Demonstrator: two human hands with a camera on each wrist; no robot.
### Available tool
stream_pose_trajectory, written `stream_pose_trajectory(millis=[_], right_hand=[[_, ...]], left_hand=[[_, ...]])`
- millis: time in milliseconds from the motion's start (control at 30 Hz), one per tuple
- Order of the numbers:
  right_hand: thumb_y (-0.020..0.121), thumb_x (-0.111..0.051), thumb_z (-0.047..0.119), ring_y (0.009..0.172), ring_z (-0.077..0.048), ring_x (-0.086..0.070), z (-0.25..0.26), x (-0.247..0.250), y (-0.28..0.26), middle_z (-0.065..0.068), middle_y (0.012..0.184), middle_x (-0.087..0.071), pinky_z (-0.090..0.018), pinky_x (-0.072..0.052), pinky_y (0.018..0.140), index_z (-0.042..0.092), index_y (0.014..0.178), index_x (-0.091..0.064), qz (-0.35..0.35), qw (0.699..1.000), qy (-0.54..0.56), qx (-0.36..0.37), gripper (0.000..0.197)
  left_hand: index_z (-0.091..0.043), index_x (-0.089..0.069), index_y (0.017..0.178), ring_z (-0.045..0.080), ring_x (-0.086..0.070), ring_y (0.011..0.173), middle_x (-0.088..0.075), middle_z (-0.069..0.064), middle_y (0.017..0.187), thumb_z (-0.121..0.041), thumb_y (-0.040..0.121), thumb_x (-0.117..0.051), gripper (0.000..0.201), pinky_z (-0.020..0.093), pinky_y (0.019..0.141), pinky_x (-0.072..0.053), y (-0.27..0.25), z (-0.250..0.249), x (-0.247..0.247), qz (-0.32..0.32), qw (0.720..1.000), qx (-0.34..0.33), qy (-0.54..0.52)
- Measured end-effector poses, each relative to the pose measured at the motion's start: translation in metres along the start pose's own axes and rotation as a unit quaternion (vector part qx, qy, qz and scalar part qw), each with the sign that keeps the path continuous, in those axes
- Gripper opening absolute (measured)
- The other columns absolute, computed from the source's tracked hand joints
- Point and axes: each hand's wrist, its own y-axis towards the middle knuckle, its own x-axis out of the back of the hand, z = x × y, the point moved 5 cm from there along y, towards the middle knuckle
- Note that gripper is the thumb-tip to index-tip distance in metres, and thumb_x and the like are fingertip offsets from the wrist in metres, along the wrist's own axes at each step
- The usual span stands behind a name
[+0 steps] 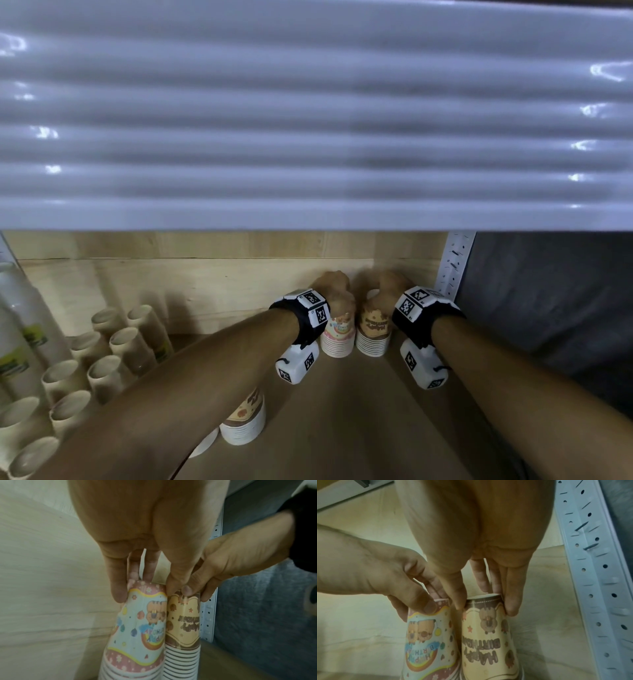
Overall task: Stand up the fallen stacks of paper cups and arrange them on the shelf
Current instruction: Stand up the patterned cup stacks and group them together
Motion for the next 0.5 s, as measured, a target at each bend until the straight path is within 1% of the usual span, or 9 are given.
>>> stream_pose_trajectory(millis=[100,133,200,233,300,333,400,433,500], right_hand=[[0.068,-0.061,0.032,0.094,-0.009,-0.066,0.022,0.012,-0.021,0.015,0.100,-0.069,-0.032,-0.056,0.079,0.043,0.101,-0.066,0.002,1.000,0.015,0.003,0.036],[0.069,-0.062,0.029,0.093,-0.008,-0.065,0.023,0.011,-0.021,0.015,0.101,-0.069,-0.031,-0.055,0.079,0.043,0.101,-0.066,0.006,1.000,0.014,0.003,0.035],[0.068,-0.060,0.034,0.095,-0.011,-0.066,0.021,0.010,-0.019,0.014,0.101,-0.069,-0.034,-0.056,0.080,0.043,0.101,-0.065,-0.010,1.000,0.012,-0.008,0.035],[0.067,-0.059,0.036,0.095,-0.013,-0.067,0.015,0.007,-0.014,0.013,0.100,-0.069,-0.035,-0.057,0.080,0.041,0.100,-0.066,-0.017,1.000,0.015,-0.018,0.034],[0.068,-0.060,0.034,0.092,-0.014,-0.068,0.011,0.005,-0.011,0.010,0.095,-0.069,-0.035,-0.057,0.078,0.035,0.096,-0.067,-0.012,1.000,0.007,-0.024,0.029],[0.068,-0.060,0.033,0.090,-0.013,-0.068,0.014,0.007,-0.014,0.011,0.093,-0.069,-0.034,-0.057,0.077,0.035,0.095,-0.067,-0.008,1.000,0.008,-0.025,0.028],[0.069,-0.059,0.030,0.090,-0.011,-0.067,0.019,0.010,-0.020,0.012,0.094,-0.069,-0.034,-0.057,0.078,0.038,0.096,-0.066,-0.008,1.000,0.014,-0.010,0.029],[0.070,-0.058,0.030,0.092,-0.013,-0.067,0.018,0.010,-0.020,0.011,0.096,-0.069,-0.035,-0.057,0.080,0.038,0.098,-0.066,-0.005,1.000,0.016,-0.001,0.030],[0.073,-0.057,0.030,0.097,-0.016,-0.066,0.020,0.013,-0.023,0.007,0.100,-0.068,-0.039,-0.057,0.085,0.036,0.101,-0.066,-0.006,1.000,0.017,0.003,0.030]], left_hand=[[-0.004,-0.069,0.099,0.025,-0.063,0.088,-0.066,0.010,0.103,-0.024,0.084,-0.062,0.025,0.029,0.060,-0.048,0.000,-0.001,-0.001,-0.004,1.000,0.013,-0.007],[-0.004,-0.068,0.098,0.025,-0.063,0.087,-0.065,0.009,0.102,-0.023,0.084,-0.062,0.024,0.028,0.058,-0.045,-0.001,-0.001,-0.001,-0.007,1.000,0.020,-0.015],[-0.005,-0.069,0.098,0.024,-0.062,0.086,-0.065,0.008,0.099,-0.021,0.084,-0.062,0.023,0.027,0.058,-0.044,0.000,-0.001,-0.001,-0.005,0.999,0.023,-0.026],[-0.006,-0.069,0.092,0.025,-0.063,0.083,-0.065,0.006,0.092,-0.020,0.083,-0.061,0.018,0.025,0.055,-0.043,0.000,-0.002,-0.002,0.001,0.999,0.019,-0.026],[-0.008,-0.066,0.075,0.025,-0.064,0.075,-0.064,0.004,0.076,-0.020,0.080,-0.060,0.014,0.023,0.048,-0.039,0.001,-0.003,-0.003,0.006,1.000,0.015,-0.024],[-0.008,-0.066,0.075,0.025,-0.064,0.074,-0.064,0.004,0.076,-0.020,0.080,-0.061,0.014,0.022,0.048,-0.039,0.001,-0.003,-0.003,0.007,1.000,0.013,-0.026],[-0.005,-0.071,0.088,0.025,-0.065,0.080,-0.067,0.007,0.087,-0.021,0.080,-0.066,0.019,0.023,0.053,-0.043,0.001,-0.003,-0.003,0.009,0.999,0.013,-0.032],[-0.005,-0.072,0.096,0.025,-0.065,0.084,-0.068,0.008,0.094,-0.021,0.080,-0.068,0.023,0.025,0.057,-0.045,0.000,-0.002,-0.003,0.008,0.999,0.015,-0.037],[-0.005,-0.072,0.099,0.026,-0.066,0.088,-0.068,0.008,0.099,-0.021,0.079,-0.069,0.026,0.027,0.060,-0.047,0.000,-0.001,-0.002,0.002,0.999,0.015,-0.039]])
